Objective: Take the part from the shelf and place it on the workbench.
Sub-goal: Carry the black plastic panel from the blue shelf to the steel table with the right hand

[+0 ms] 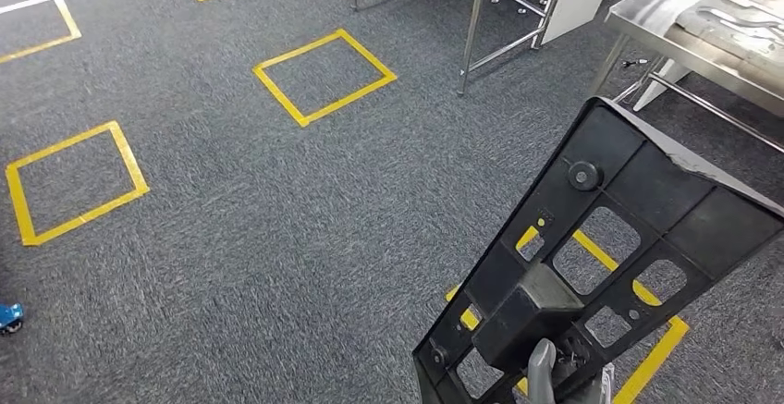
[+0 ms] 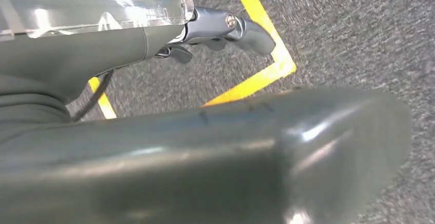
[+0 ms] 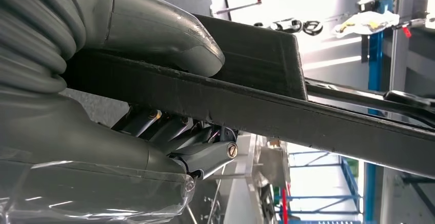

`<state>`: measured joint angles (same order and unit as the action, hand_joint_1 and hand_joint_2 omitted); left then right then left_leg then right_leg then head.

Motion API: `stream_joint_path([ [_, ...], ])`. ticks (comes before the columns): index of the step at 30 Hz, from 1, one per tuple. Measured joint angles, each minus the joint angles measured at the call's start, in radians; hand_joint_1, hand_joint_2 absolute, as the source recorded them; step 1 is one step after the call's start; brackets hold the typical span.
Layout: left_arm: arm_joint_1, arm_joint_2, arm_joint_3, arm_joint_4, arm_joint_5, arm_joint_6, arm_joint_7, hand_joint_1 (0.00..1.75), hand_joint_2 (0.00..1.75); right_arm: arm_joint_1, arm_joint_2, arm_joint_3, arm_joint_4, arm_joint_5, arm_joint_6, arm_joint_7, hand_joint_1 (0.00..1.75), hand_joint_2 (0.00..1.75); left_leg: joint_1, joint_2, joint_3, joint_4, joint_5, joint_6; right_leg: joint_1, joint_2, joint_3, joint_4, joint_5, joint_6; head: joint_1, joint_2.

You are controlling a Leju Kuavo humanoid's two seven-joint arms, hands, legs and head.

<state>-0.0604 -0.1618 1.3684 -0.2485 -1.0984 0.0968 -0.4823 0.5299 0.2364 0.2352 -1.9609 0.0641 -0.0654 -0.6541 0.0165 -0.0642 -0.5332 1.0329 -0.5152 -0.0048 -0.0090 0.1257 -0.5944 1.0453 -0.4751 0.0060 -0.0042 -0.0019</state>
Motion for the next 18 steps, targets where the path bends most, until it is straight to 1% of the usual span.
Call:
stream_joint_path([
  [1, -0.001, 0.0, 0.0, 0.0, 0.0, 0.0, -0.001, 0.0, 0.0, 0.001, 0.0, 0.0, 0.001, 0.001, 0.0, -0.001, 1.75, 1.75, -0.001, 0.012, 0.002, -0.004, 0.004, 0.008, -0.001, -0.004, -0.003, 0.001, 0.0, 0.006, 0.0, 0.0],
  [2, -0.001, -0.001, 0.0, -0.001, 0.0, 0.0, -0.001, 0.0, 0.0, 0.001, 0.0, 0.0, 0.001, 0.001, 0.0, -0.001, 1.75, 1.75, 0.0, 0.024, 0.003, -0.009, 0.008, 0.015, -0.001, -0.024, -0.009, 0.012, -0.008, 0.011, 0.003, 0.0],
  [3, -0.001, -0.001, 0.001, -0.001, 0.0, 0.0, -0.002, 0.0, 0.0, 0.001, -0.001, 0.0, 0.002, 0.001, 0.001, -0.001, 1.75, 1.75, 0.002, 0.037, 0.003, -0.013, 0.012, 0.021, 0.001, -0.052, -0.023, 0.04, -0.028, 0.015, 0.007, 0.0],
  [4, 0.001, -0.001, 0.001, -0.001, 0.0, 0.0, -0.002, 0.0, 0.0, 0.0, -0.001, -0.001, 0.003, 0.001, 0.001, -0.002, 1.75, 1.75, 0.001, 0.05, 0.003, -0.015, 0.013, 0.024, 0.001, -0.086, -0.045, 0.089, -0.058, 0.019, 0.01, 0.0],
  [5, 0.003, -0.001, 0.001, -0.001, -0.001, 0.0, -0.002, 0.0, 0.0, -0.001, -0.002, -0.001, 0.004, 0.002, 0.001, -0.002, 1.75, 1.75, 0.0, 0.064, 0.002, -0.016, 0.013, 0.025, 0.001, -0.107, -0.074, 0.151, -0.091, 0.022, 0.013, 0.0],
  [6, 0.005, -0.001, 0.001, -0.001, -0.002, 0.0, -0.002, 0.0, 0.0, -0.002, -0.003, -0.001, 0.005, 0.003, 0.002, -0.002, 1.75, 1.75, -0.001, 0.079, 0.002, -0.016, 0.012, 0.026, -0.001, -0.116, -0.102, 0.211, -0.116, 0.025, 0.014, 0.0],
  [7, 0.006, -0.001, 0.001, -0.001, -0.004, 0.0, -0.002, 0.0, 0.0, -0.001, -0.003, -0.001, 0.006, 0.004, 0.002, -0.002, 1.75, 1.75, -0.002, 0.093, 0.002, -0.016, 0.011, 0.026, -0.002, -0.119, -0.121, 0.253, -0.129, 0.026, 0.014, 0.0],
  [8, 0.006, -0.001, 0.001, -0.001, -0.006, 0.0, -0.002, 0.0, 0.0, 0.0, -0.004, -0.001, 0.008, 0.005, 0.001, -0.002, 1.75, 1.75, -0.003, 0.108, 0.003, -0.016, 0.01, 0.026, -0.003, -0.122, -0.121, 0.257, -0.12, 0.027, 0.014, 0.0],
  [9, 0.005, -0.002, 0.001, -0.001, -0.008, 0.0, -0.003, 0.0, 0.0, 0.001, -0.004, -0.001, 0.009, 0.006, 0.0, -0.002, 1.75, 1.75, -0.003, 0.121, 0.005, -0.016, 0.008, 0.025, -0.003, -0.127, -0.1, 0.22, -0.094, 0.025, 0.014, 0.0],
  [10, 0.004, -0.002, 0.001, -0.001, -0.01, 0.0, -0.005, 0.0, 0.0, 0.002, -0.004, -0.001, 0.009, 0.008, -0.002, -0.003, 1.75, 1.75, -0.004, 0.132, 0.009, -0.016, 0.005, 0.023, -0.002, -0.14, -0.061, 0.151, -0.06, 0.022, 0.014, 0.0],
  [11, 0.003, -0.002, 0.001, -0.001, -0.013, 0.0, -0.008, 0.0, 0.0, 0.003, -0.004, -0.001, 0.01, 0.01, -0.003, -0.003, 1.75, 1.75, -0.005, 0.143, 0.014, -0.017, 0.002, 0.021, 0.002, -0.163, -0.021, 0.079, -0.034, 0.016, 0.013, 0.0],
  [12, 0.002, -0.002, 0.001, -0.001, -0.015, 0.0, -0.01, 0.0, 0.0, 0.003, -0.004, -0.001, 0.01, 0.012, -0.004, -0.004, 1.75, 1.75, -0.006, 0.152, 0.018, -0.018, 0.0, 0.018, 0.006, -0.185, 0.01, 0.023, -0.017, 0.01, 0.013, 0.0],
  [13, 0.001, -0.002, 0.001, -0.002, -0.017, 0.0, -0.012, 0.0, 0.0, 0.003, -0.004, -0.002, 0.01, 0.013, -0.004, -0.006, 1.75, 1.75, -0.007, 0.16, 0.022, -0.019, -0.002, 0.013, 0.011, -0.199, 0.026, -0.009, -0.011, 0.004, 0.013, 0.0],
  [14, 0.0, -0.002, 0.001, -0.002, -0.019, 0.001, -0.013, 0.0, 0.0, 0.004, -0.004, -0.002, 0.01, 0.014, -0.004, -0.007, 1.75, 1.75, -0.008, 0.169, 0.026, -0.021, -0.003, 0.008, 0.016, -0.203, 0.027, -0.015, -0.014, -0.001, 0.013, 0.0],
  [15, -0.001, -0.002, 0.001, -0.002, -0.021, 0.001, -0.013, 0.0, 0.0, 0.006, -0.004, -0.002, 0.009, 0.014, -0.004, -0.009, 1.75, 1.75, -0.008, 0.179, 0.031, -0.024, -0.003, 0.003, 0.017, -0.192, 0.026, -0.019, -0.011, -0.004, 0.013, 0.0],
  [16, -0.003, -0.002, 0.0, -0.001, -0.023, 0.002, -0.014, 0.0, 0.0, 0.009, -0.004, -0.002, 0.009, 0.015, -0.004, -0.01, 1.75, 1.75, -0.007, 0.18, 0.035, -0.025, -0.006, -0.004, 0.014, -0.179, 0.027, -0.024, -0.008, -0.009, 0.013, 0.0],
  [17, -0.004, -0.002, -0.001, -0.001, -0.024, 0.003, -0.015, 0.0, 0.0, 0.011, -0.004, -0.002, 0.009, 0.015, -0.005, -0.01, 1.75, 1.75, -0.006, 0.166, 0.035, -0.017, -0.016, -0.009, 0.01, -0.167, 0.03, -0.031, -0.004, -0.014, 0.013, 0.0],
  [18, -0.005, -0.002, -0.001, -0.002, -0.027, 0.004, -0.016, 0.0, 0.0, 0.013, -0.004, -0.002, 0.009, 0.016, -0.005, -0.01, 1.75, 1.75, -0.005, 0.142, 0.027, 0.007, -0.035, -0.012, 0.006, -0.155, 0.033, -0.037, 0.0, -0.02, 0.011, 0.0],
])
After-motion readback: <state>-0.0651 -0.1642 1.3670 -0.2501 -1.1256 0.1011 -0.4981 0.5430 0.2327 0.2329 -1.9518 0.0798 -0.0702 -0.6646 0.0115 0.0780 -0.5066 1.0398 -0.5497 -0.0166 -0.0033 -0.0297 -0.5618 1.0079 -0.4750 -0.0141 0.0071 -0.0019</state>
